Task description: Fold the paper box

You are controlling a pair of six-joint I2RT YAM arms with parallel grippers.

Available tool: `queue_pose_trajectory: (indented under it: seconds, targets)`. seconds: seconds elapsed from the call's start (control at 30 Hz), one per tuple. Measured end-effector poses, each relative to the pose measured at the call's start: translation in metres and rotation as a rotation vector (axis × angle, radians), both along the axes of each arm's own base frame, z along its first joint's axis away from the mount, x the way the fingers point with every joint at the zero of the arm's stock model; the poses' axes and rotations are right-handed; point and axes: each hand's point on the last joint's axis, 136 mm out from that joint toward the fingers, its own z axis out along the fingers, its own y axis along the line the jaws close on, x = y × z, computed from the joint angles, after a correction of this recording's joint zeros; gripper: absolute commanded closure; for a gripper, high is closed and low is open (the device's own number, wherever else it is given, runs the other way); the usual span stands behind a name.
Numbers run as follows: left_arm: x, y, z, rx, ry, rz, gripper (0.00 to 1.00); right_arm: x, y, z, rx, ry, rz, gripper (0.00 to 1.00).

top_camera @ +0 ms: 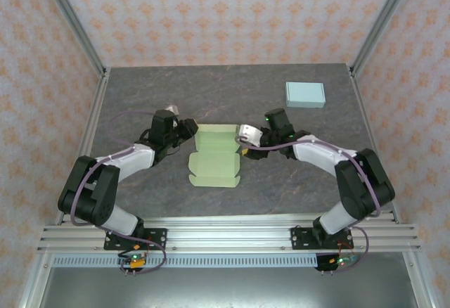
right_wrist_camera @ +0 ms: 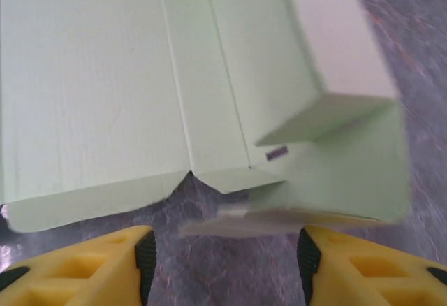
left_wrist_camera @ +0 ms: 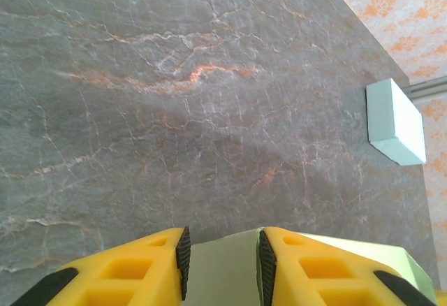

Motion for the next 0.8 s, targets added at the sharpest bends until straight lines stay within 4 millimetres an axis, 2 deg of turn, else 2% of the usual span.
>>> queue_pose_trajectory:
  seconds: [0.13, 0.2, 0.3, 0.4, 0.53, 0.67, 0.8]
  targets:
    - [-0.004, -0.003, 0.001, 0.022, 0.0, -0.007, 0.67, 0.016, -0.023, 0.022, 0.079, -0.038, -0.096, 0.36]
    - [-0.005, -0.005, 0.001, 0.034, -0.003, -0.014, 0.67, 0.022, -0.026, 0.027, 0.094, -0.054, -0.117, 0.36]
    - [-0.005, -0.004, 0.001, 0.047, -0.008, -0.011, 0.68, 0.025, -0.025, 0.022, 0.094, -0.045, -0.121, 0.36]
    - [-0.005, -0.005, 0.001, 0.048, -0.008, -0.011, 0.68, 0.029, -0.023, 0.005, 0.084, -0.009, -0.117, 0.38]
    - [-0.005, -0.004, 0.001, 0.049, -0.008, -0.009, 0.68, 0.03, -0.009, -0.013, 0.062, 0.032, -0.088, 0.46]
    - [-0.007, -0.003, 0.001, 0.052, -0.01, -0.006, 0.68, 0.029, 0.021, -0.009, 0.066, 0.001, -0.026, 0.56]
    - [-0.007, 0.0, 0.001, 0.061, -0.015, 0.008, 0.68, 0.035, 0.031, -0.009, 0.059, -0.033, -0.022, 0.61]
